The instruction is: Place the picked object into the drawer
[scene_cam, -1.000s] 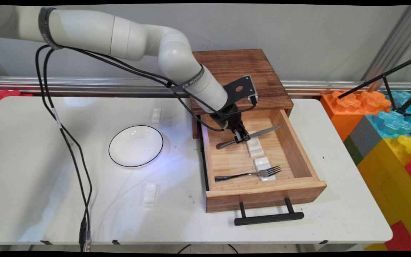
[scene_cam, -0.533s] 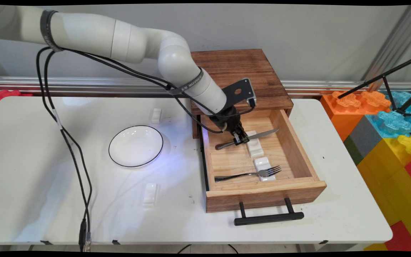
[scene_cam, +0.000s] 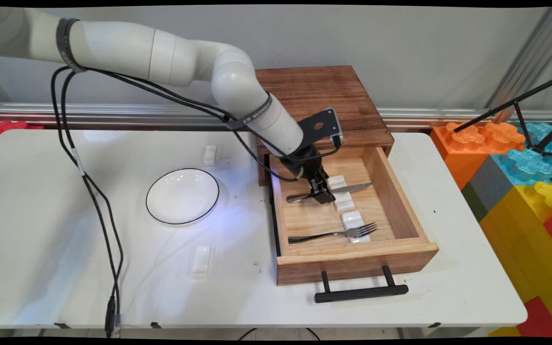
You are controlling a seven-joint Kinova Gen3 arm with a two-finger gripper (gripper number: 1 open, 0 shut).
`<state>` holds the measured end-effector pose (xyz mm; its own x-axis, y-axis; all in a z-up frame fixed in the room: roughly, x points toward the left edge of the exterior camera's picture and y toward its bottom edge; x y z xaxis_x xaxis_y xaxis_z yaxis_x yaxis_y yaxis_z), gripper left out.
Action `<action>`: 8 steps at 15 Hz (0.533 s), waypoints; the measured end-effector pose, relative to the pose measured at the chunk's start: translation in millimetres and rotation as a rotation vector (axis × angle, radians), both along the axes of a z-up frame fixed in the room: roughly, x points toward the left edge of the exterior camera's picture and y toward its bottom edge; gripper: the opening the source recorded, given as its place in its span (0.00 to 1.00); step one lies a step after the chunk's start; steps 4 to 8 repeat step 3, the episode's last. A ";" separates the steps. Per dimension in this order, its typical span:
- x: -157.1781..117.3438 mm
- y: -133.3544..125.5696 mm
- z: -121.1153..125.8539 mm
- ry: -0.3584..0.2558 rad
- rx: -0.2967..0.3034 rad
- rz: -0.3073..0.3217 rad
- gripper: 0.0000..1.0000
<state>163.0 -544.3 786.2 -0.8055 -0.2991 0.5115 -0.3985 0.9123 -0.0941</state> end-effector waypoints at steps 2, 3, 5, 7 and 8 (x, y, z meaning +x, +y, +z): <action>0.6 0.6 2.3 0.000 0.002 -0.004 1.00; 1.0 0.8 5.1 0.000 0.001 -0.005 1.00; 1.0 0.8 5.1 0.000 0.001 -0.005 1.00; 1.0 0.8 5.1 0.000 0.001 -0.005 1.00; 1.0 0.8 5.1 0.000 0.001 -0.005 1.00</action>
